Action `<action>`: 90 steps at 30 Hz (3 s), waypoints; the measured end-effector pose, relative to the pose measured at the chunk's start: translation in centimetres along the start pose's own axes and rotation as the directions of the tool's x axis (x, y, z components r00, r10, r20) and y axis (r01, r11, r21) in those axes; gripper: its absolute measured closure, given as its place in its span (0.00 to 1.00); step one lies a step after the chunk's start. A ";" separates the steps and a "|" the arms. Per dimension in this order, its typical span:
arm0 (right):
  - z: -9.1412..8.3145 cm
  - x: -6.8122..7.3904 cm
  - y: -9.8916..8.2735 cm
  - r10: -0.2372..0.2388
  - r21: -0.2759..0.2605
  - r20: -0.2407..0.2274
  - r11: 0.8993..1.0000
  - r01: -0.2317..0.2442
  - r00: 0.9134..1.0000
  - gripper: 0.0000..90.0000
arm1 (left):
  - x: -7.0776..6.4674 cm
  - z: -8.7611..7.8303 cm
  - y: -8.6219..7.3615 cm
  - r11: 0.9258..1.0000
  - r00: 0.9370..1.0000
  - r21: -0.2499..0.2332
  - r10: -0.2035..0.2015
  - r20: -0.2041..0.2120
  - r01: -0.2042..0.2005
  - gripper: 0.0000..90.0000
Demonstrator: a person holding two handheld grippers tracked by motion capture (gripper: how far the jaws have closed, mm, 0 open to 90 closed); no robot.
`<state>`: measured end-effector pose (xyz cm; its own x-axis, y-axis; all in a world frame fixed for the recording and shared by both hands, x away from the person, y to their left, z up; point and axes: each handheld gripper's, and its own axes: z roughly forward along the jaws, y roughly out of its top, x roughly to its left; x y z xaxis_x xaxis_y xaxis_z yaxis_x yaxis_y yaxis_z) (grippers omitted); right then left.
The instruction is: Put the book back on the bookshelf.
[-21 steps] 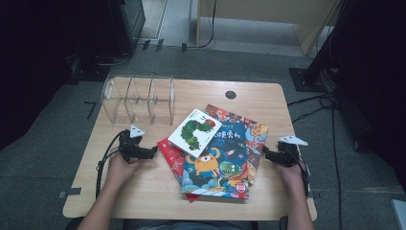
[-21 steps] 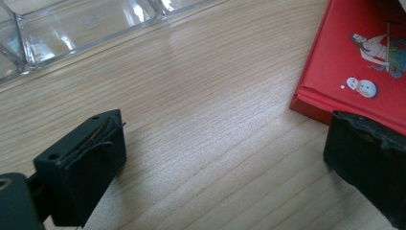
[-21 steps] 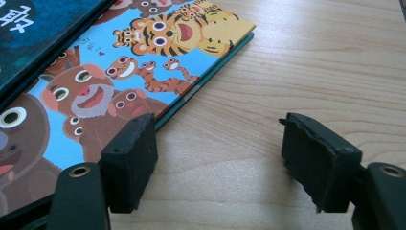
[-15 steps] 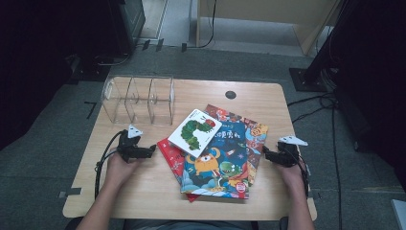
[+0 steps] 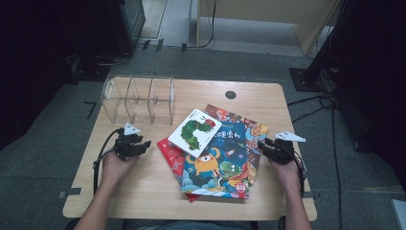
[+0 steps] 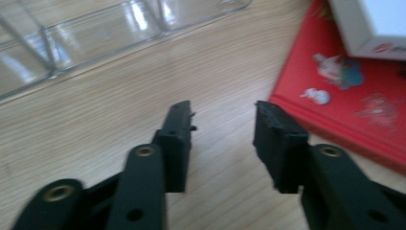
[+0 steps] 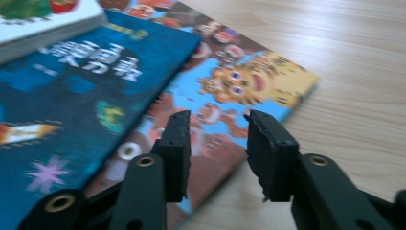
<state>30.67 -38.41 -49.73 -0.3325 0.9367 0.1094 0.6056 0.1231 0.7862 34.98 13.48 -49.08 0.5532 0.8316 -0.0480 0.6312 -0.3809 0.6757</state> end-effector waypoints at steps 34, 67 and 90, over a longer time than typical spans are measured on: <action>4.9 7.2 3.7 -0.067 0.070 -0.236 0.994 0.086 0.970 0.98 | -2.2 3.1 5.6 0.997 0.964 0.078 -0.030 0.265 0.010 0.98; 7.6 8.5 5.5 -0.107 0.116 -0.291 0.982 0.146 0.951 0.97 | -3.6 2.3 7.1 0.980 0.942 0.195 -0.099 0.320 0.037 0.56; 8.4 9.1 5.9 -0.128 0.107 -0.298 0.980 0.167 0.946 0.96 | -6.1 5.5 9.9 0.972 0.950 0.236 -0.084 0.301 0.011 0.30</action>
<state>37.27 -26.40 -49.14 -0.6075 0.7728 0.1838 0.6155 0.3117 0.7239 40.88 2.43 -46.12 0.6364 0.7000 -0.3239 0.7476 -0.4564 0.4825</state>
